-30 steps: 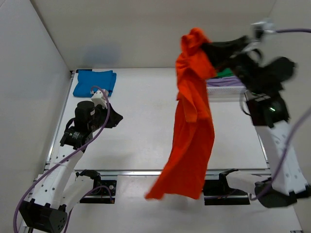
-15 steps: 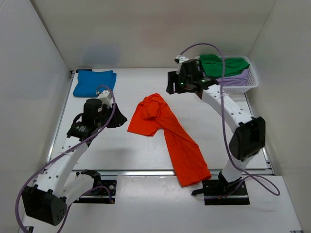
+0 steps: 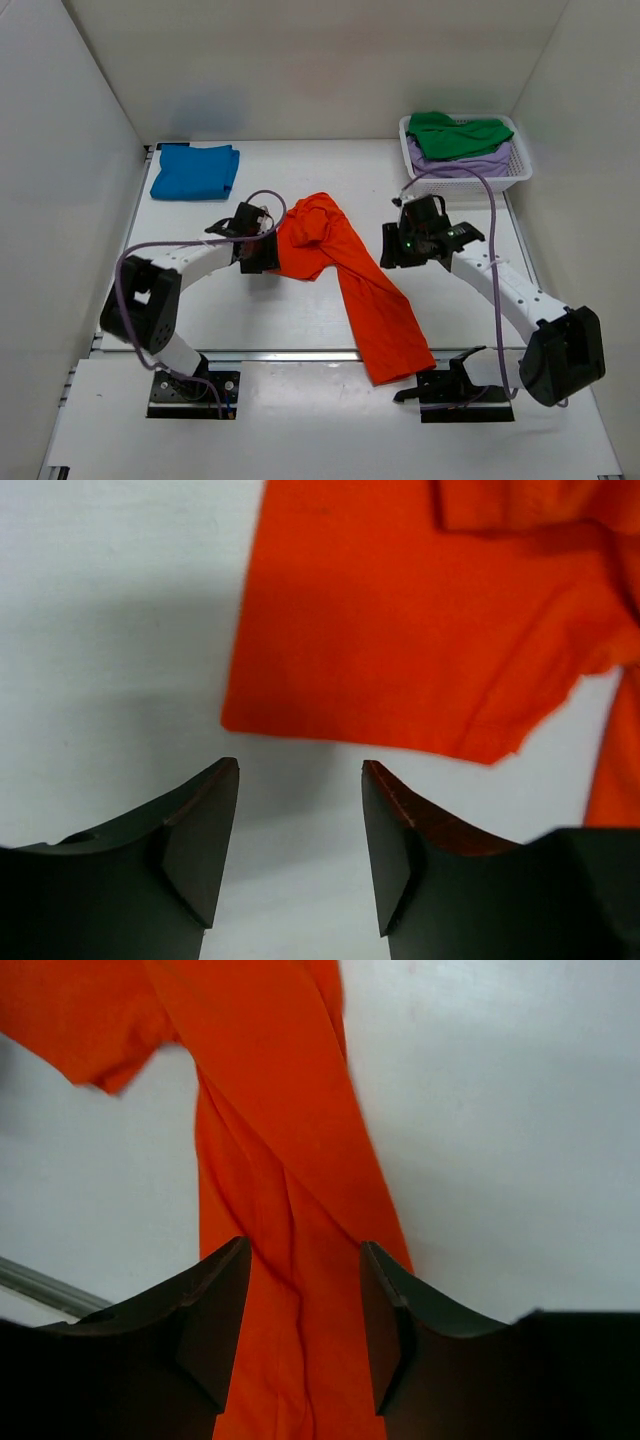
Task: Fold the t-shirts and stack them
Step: Flatten out the tshirt
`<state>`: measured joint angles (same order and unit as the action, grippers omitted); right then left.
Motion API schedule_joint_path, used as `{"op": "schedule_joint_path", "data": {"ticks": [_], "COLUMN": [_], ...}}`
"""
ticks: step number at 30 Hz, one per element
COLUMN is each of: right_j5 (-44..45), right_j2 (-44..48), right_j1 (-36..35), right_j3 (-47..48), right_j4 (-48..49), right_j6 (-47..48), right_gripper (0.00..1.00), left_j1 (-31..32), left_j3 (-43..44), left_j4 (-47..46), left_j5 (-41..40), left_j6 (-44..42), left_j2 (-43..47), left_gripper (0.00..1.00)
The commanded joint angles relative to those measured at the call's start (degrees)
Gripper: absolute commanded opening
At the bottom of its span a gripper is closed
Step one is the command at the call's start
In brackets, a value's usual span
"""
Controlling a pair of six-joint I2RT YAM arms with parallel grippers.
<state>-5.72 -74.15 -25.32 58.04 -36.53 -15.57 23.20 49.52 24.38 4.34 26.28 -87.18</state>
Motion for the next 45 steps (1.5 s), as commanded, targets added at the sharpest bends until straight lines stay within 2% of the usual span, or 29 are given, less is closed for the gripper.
{"op": "schedule_joint_path", "data": {"ticks": [1, 3, 5, 9, 11, 12, 13, 15, 17, 19, 21, 24, 26, 27, 30, 40, 45], "right_j5": [-2.8, -3.5, -4.2, -4.6, -4.4, -4.7, -5.4, -5.4, -6.0, -6.5, -6.5, -7.5, -8.3, -8.5, -8.8, -8.5, -9.1], "right_j2": [6.6, 8.4, 10.2, 10.8, 10.9, 10.8, 10.6, 10.2, 10.1, 10.0, 10.0, 9.7, 9.2, 8.8, 6.4, 1.2, -0.6], "right_j1": [1.0, 1.4, 2.5, 3.3, 3.3, 3.3, 3.3, 3.1, 2.6, 2.3, 1.6, 0.1, -0.8, -2.0, -5.5, -18.4, -22.4], "right_j3": [-4.4, -6.3, -7.9, -8.4, -7.8, -8.0, -7.7, -7.3, -7.3, -7.6, -7.5, -7.9, -8.7, -9.2, -9.6, -11.5, -13.6], "right_j4": [0.2, 0.1, -0.2, -1.9, -2.8, -2.8, -3.9, -5.5, -5.9, -6.9, -7.1, -7.7, -7.3, -7.1, -6.0, -2.1, -1.2], "right_j6": [-3.2, -3.8, -4.2, -3.9, -2.9, -2.3, -1.4, -0.5, -0.1, 1.0, 1.2, 1.8, 1.8, 1.9, 1.7, -1.0, -2.8], "right_gripper": [0.42, 0.38, 0.37, 0.37, 0.39, 0.39, 0.41, 0.42, 0.44, 0.46, 0.46, 0.46, 0.46, 0.46, 0.46, 0.46, 0.51], "left_j1": [0.5, 1.1, 1.7, 3.1, 3.6, 3.7, 3.6, 3.1, 1.8, -0.1, -4.5, -11.8, -15.1, -15.8, -15.3, -15.6, -15.9], "left_j3": [5.7, 7.1, 8.1, 11.3, 12.4, 12.8, 12.7, 12.8, 13.1, 15.2, 16.5, 15.3, 13.6, 13.3, 12.5, 6.6, 5.4], "left_j4": [0.3, 2.0, 2.9, 4.8, 4.8, 4.7, 4.2, 3.4, 3.1, 5.9, 9.0, 9.5, 9.8, 9.9, 12.0, 11.7, 11.4], "left_j5": [-5.9, -7.8, -10.7, -13.7, -14.4, -14.0, -13.5, -10.3, -7.9, -8.7, -10.9, -8.7, -8.4, -9.6, -13.7, -10.2, -10.0], "left_j6": [1.3, 1.4, 0.9, 0.8, 0.4, 0.1, -0.4, -0.9, -2.5, -3.6, -4.2, -3.1, -2.5, -2.4, -3.3, -2.8, -3.1], "left_j2": [-4.7, -6.8, -8.8, -14.0, -16.8, -17.4, -18.0, -18.8, -18.8, -17.3, -13.5, -2.9, 5.4, 6.7, 12.0, 15.3, 15.9], "left_gripper": [0.64, 0.72, 0.74, 0.73, 0.67, 0.52, 0.31, 0.0, 0.0, 0.0, 0.0, 0.0, 0.0, 0.0, 0.0, 0.0, 0.0]}}
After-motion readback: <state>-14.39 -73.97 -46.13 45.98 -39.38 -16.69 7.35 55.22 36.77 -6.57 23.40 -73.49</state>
